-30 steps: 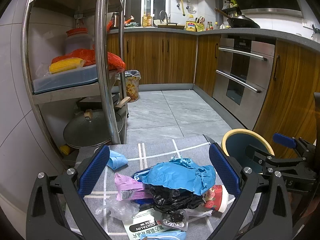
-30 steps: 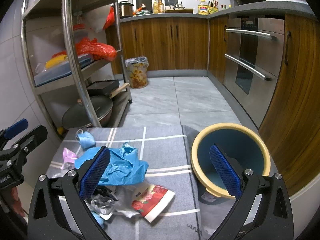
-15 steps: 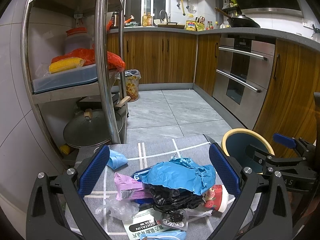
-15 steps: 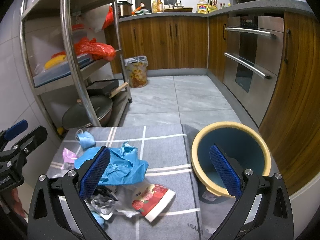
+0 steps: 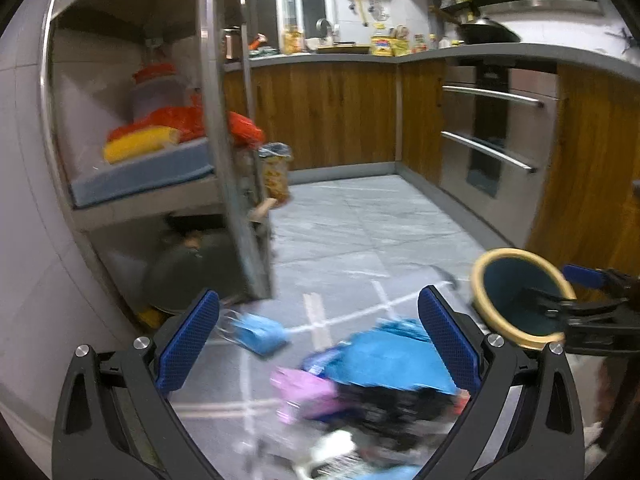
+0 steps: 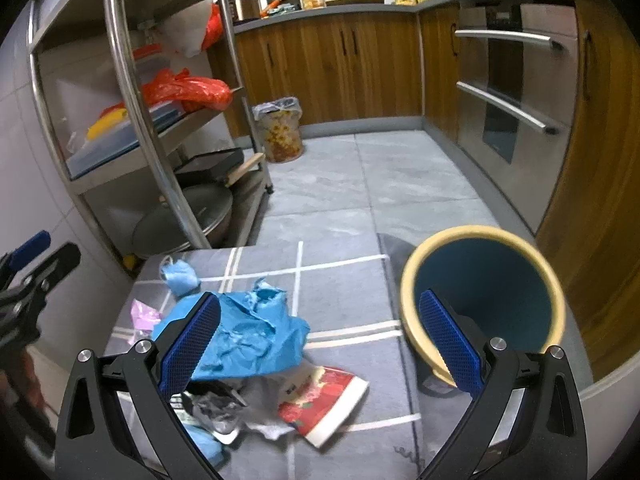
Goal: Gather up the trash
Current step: 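Grasp the blue face mask with the left tool while the right tool grasps the crumpled blue bag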
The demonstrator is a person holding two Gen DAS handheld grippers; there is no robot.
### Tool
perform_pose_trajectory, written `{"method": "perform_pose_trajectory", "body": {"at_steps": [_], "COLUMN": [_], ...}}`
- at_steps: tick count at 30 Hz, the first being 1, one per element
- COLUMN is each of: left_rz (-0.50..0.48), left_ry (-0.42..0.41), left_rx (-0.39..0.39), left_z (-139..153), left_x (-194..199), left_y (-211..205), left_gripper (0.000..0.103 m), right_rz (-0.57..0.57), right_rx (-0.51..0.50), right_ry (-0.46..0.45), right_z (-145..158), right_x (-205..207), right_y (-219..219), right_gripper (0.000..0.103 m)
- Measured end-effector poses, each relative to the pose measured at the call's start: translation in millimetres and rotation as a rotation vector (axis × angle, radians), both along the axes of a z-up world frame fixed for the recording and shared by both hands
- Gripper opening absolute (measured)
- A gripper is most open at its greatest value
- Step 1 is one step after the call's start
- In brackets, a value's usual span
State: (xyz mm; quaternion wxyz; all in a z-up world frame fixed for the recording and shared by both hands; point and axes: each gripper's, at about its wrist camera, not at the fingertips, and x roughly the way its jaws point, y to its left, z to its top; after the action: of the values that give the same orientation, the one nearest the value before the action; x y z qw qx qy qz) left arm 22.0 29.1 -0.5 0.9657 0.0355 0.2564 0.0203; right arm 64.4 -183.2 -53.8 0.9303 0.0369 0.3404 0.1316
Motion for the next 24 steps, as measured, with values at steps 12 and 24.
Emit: {"method": "perform_pose_trajectory", "body": {"at_steps": [12,24], "left_rz": [0.175,0.125], "left_ry": [0.151,0.441], "left_rx": [-0.086,-0.160], "left_z": [-39,-137], "left_x": [83,154], "left_y": [96,106], "left_gripper": [0.097,0.067], "right_rz": [0.159,0.306], "right_rx": [0.044,0.032], "right_ry": [0.069,0.229], "right_z": [-2,-34], "right_x": [27,48], "right_y": [39,73], "right_gripper": [0.093,0.061]}}
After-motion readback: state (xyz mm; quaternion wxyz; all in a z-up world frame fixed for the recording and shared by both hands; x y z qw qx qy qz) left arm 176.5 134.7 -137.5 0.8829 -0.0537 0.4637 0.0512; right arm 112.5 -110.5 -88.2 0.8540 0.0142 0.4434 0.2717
